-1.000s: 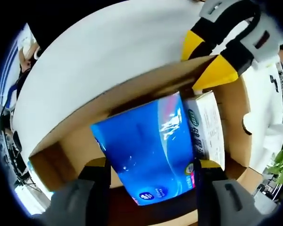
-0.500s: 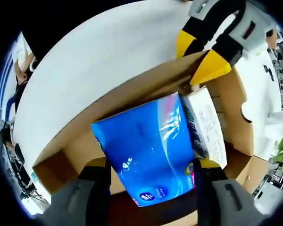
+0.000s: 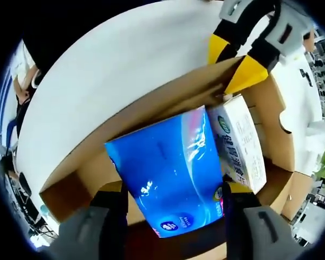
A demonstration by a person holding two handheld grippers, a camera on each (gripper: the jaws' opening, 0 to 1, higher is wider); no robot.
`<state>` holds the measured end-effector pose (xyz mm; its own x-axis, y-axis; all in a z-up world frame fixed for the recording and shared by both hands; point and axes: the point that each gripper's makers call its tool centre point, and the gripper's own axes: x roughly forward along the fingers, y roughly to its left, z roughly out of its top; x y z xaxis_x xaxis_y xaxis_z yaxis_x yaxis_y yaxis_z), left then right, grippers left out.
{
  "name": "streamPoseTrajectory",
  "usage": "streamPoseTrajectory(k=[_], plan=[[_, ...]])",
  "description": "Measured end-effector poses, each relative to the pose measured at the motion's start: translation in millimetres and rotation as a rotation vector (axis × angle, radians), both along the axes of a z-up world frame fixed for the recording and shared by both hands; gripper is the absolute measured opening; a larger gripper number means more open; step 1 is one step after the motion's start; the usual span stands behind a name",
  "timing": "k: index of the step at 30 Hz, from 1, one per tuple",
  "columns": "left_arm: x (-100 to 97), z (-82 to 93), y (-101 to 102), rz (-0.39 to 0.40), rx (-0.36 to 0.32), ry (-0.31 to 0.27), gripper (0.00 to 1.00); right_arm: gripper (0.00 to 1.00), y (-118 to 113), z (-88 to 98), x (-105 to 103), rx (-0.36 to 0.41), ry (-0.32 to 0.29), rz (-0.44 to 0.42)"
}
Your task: Operate the shoe box by opening the lid, removing the specified soft item, and placing it in the target area until the item is outside and the box remains undamaged.
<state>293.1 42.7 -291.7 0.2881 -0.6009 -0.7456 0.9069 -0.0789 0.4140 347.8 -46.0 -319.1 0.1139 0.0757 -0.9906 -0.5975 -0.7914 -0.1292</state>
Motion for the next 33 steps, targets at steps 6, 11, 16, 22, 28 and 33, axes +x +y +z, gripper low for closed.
streamPoseTrajectory(k=[6,11,16,22,28,33], plan=[[-0.2,-0.2,0.4,0.001,0.002,-0.001,0.12,0.73,-14.2,0.2,-1.5,-0.026,-0.008,0.001],[0.1,0.0,0.5,0.000,0.002,0.000,0.12,0.73,-20.2,0.6,-2.3,-0.034,-0.015,-0.005],[0.2,0.1,1.1,0.000,0.002,0.001,0.12,0.73,-28.1,0.8,-4.3,-0.045,-0.013,-0.011],[0.4,-0.1,1.6,0.000,0.004,-0.001,0.13,0.74,-27.7,0.1,-4.7,-0.066,-0.018,-0.004],[-0.7,-0.5,1.6,-0.001,0.009,-0.004,0.13,0.74,-25.8,-2.3,-8.6,-0.096,-0.011,0.083],[-1.3,-0.6,1.3,-0.001,0.008,-0.004,0.13,0.76,-23.1,-6.4,-14.0,-0.127,-0.008,0.170]])
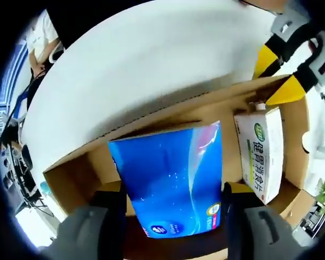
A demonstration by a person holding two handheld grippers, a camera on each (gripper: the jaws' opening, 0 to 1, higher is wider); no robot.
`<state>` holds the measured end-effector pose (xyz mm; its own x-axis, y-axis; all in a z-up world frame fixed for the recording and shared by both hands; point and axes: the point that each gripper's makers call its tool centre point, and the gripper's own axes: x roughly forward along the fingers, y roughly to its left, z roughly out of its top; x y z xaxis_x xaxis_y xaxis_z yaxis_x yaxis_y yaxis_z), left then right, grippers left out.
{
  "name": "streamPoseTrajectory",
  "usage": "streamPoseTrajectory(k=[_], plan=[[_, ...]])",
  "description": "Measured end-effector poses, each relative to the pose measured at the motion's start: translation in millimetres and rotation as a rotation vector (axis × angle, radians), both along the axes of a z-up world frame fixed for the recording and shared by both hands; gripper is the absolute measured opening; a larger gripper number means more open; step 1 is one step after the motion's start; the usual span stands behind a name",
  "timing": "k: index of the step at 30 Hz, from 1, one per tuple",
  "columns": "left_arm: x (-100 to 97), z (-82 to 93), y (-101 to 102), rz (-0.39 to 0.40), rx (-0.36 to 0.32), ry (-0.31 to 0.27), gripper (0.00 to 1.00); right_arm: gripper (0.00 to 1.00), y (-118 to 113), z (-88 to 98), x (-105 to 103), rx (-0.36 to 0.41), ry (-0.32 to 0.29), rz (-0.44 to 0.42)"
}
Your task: Operate the shoe box by opening the lid, removing the specified soft item, and placing it in the target area until the item is outside and the box remains undamaged.
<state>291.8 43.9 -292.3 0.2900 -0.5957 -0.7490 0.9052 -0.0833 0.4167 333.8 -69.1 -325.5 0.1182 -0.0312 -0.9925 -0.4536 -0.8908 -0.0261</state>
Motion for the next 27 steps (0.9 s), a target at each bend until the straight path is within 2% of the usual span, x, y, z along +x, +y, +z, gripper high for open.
streamPoseTrajectory(k=[7,21,24,27], plan=[[-0.3,-0.2,-0.5,-0.003,-0.001,0.000,0.13,0.76,-2.4,-5.5,-1.5,-0.039,0.013,0.011],[0.1,0.4,-0.2,-0.009,-0.006,0.003,0.13,0.87,-5.7,-21.8,3.1,-0.075,0.012,0.005],[0.2,0.6,-0.1,-0.010,-0.008,0.004,0.13,0.90,-6.4,-30.0,4.2,-0.081,0.000,-0.011],[0.4,0.6,-0.2,-0.010,-0.009,0.005,0.13,0.91,-5.7,-28.8,4.6,-0.079,-0.013,-0.006]])
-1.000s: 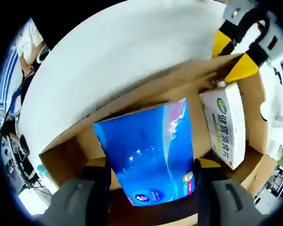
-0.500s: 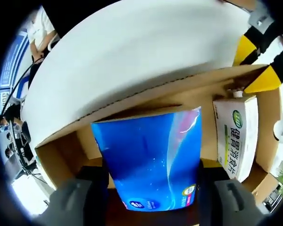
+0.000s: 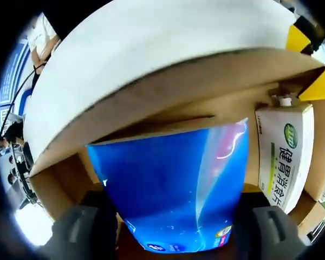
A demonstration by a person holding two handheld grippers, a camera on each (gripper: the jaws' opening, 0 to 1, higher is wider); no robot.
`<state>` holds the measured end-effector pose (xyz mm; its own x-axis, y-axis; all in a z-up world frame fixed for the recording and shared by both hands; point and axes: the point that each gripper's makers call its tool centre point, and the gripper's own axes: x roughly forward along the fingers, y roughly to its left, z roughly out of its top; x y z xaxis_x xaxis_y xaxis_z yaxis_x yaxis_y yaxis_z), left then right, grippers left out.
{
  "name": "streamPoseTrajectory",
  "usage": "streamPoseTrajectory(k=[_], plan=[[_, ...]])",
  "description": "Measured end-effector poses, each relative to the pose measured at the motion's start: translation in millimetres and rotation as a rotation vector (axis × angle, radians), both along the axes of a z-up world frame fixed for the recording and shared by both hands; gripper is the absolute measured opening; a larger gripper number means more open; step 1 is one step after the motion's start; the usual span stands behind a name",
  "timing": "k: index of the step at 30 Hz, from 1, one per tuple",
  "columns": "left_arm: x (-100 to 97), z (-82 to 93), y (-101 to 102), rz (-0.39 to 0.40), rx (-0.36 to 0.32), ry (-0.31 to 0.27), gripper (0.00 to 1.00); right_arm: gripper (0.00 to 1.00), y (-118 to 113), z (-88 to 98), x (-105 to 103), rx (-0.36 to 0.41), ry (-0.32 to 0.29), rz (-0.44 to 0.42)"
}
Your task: Operate the shoe box by opening the lid, removing the specified soft item, and placing it in the target area until the item is outside and the box remains undamaged.
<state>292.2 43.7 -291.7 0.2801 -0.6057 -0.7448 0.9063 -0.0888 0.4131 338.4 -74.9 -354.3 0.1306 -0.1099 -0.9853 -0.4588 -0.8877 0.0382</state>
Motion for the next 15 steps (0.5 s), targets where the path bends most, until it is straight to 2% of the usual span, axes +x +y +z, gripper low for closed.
streamPoseTrajectory(k=[15], plan=[[0.2,0.2,-0.5,-0.001,-0.002,-0.001,0.13,0.91,-0.4,1.1,0.7,0.005,-0.036,0.009]])
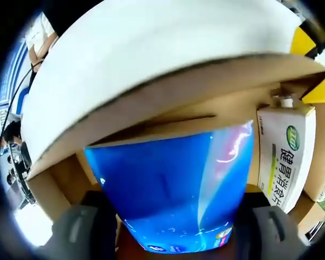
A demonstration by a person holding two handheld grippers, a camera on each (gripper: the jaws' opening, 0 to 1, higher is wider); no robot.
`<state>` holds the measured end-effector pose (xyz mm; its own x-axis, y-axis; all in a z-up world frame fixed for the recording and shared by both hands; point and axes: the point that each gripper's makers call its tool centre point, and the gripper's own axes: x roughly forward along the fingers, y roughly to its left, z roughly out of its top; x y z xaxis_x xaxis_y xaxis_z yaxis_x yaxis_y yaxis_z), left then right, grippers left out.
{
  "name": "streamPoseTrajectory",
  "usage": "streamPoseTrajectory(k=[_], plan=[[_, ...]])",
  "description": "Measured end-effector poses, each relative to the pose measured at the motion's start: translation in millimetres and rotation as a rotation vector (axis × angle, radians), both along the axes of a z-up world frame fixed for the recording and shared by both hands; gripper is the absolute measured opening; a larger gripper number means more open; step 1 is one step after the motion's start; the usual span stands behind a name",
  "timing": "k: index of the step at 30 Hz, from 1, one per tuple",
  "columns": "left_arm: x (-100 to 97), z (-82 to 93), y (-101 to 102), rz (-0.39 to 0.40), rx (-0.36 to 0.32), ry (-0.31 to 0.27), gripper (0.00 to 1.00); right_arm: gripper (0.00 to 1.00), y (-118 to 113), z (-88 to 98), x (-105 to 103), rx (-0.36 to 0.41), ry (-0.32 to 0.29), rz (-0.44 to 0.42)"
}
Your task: Operate the shoe box by opening the lid, removing the specified soft item, and placing it in the target area until the item is outside and the box remains undamaged.
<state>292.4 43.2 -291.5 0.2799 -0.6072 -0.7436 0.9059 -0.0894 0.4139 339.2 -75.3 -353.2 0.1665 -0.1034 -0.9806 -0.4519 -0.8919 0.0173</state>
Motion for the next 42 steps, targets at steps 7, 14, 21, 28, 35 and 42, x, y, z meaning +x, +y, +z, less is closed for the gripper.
streamPoseTrajectory(k=[7,14,21,28,35,42], plan=[[0.4,-0.1,0.2,-0.002,-0.001,0.000,0.13,0.88,0.7,1.6,0.5,0.001,0.007,0.005],[0.5,-0.2,0.7,-0.004,0.001,-0.002,0.13,0.83,3.2,2.8,-2.1,0.003,0.008,0.024],[-0.1,0.1,0.7,-0.006,0.001,-0.002,0.13,0.80,2.3,5.3,-1.0,0.011,0.004,0.032],[-0.2,0.4,0.8,-0.006,0.001,-0.003,0.13,0.79,4.1,10.4,0.4,0.026,0.000,0.037],[-0.9,0.3,0.7,-0.007,0.002,-0.002,0.13,0.79,8.0,18.5,-0.7,0.047,-0.001,0.031],[-1.0,0.3,0.5,-0.008,0.003,-0.003,0.13,0.78,17.0,27.5,-2.7,0.060,-0.013,0.036]])
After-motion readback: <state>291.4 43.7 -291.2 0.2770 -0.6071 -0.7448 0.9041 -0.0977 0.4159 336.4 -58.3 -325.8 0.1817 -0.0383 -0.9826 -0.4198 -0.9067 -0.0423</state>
